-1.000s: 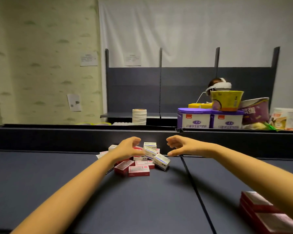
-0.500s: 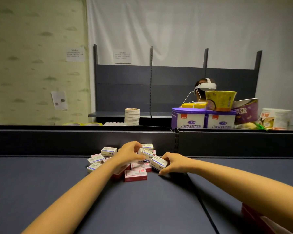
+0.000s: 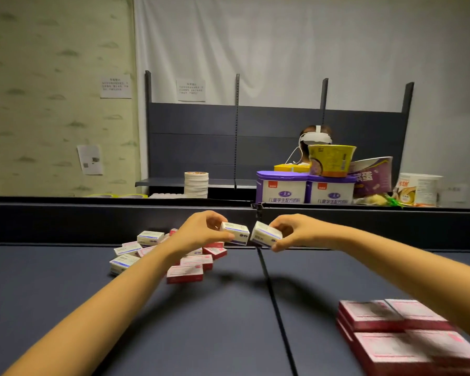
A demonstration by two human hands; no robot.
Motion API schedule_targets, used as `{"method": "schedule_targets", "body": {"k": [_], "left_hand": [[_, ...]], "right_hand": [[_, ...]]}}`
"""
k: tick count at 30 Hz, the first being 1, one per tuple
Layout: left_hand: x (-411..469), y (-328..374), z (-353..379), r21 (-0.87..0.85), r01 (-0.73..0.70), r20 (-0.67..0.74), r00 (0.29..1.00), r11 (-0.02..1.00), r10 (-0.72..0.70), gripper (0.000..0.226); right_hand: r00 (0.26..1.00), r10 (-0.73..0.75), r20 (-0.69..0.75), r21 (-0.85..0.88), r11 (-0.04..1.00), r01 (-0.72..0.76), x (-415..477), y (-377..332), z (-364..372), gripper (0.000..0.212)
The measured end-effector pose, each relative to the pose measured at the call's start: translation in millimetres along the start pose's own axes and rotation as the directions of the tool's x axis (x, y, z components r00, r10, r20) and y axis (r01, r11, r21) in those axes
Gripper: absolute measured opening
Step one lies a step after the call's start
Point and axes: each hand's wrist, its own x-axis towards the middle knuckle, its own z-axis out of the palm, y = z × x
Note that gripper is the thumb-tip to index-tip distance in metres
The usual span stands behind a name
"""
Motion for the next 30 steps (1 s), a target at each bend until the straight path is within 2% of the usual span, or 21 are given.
{"method": "schedule_targets", "body": {"k": [5, 11, 14, 18, 25, 30], "left_hand": [[-18, 68, 47, -0.017, -0.009, 0.004, 1.0, 1.0, 0.009, 0.035], [-51, 156, 135, -0.043, -0.015, 0.009, 1.0, 0.999, 0.016, 0.021], [-66, 198, 188, -0.063, -0.027, 0.012, 1.0, 0.998, 0.028, 0.027], [-76, 242, 256, -0.003, -0.005, 0.07, 0.998, 1.0, 0.005, 0.035], [-79, 274, 328, 0.012, 0.018, 0.16, 0.987, 1.0, -0.02, 0.036], [-93, 264, 369, -0.044, 0.004, 0.139, 0.99, 0.999, 0.002, 0.031]], "right_hand": [[0.997, 0.009, -0.073, 0.072, 0.997, -0.004, -83, 46, -60, 0.036], [0.99, -0.016, -0.139, 0.11, 0.993, 0.031, -186, 126, -119, 0.032], [0.99, -0.005, -0.142, 0.179, 0.983, 0.03, -235, 166, -138, 0.032], [0.992, 0.018, -0.127, 0.217, 0.976, 0.01, -289, 216, -151, 0.037], [0.989, 0.053, -0.138, 0.296, 0.955, -0.01, -344, 278, -157, 0.038], [0.966, 0.064, -0.249, 0.396, 0.917, 0.041, -367, 306, -133, 0.037]]}}
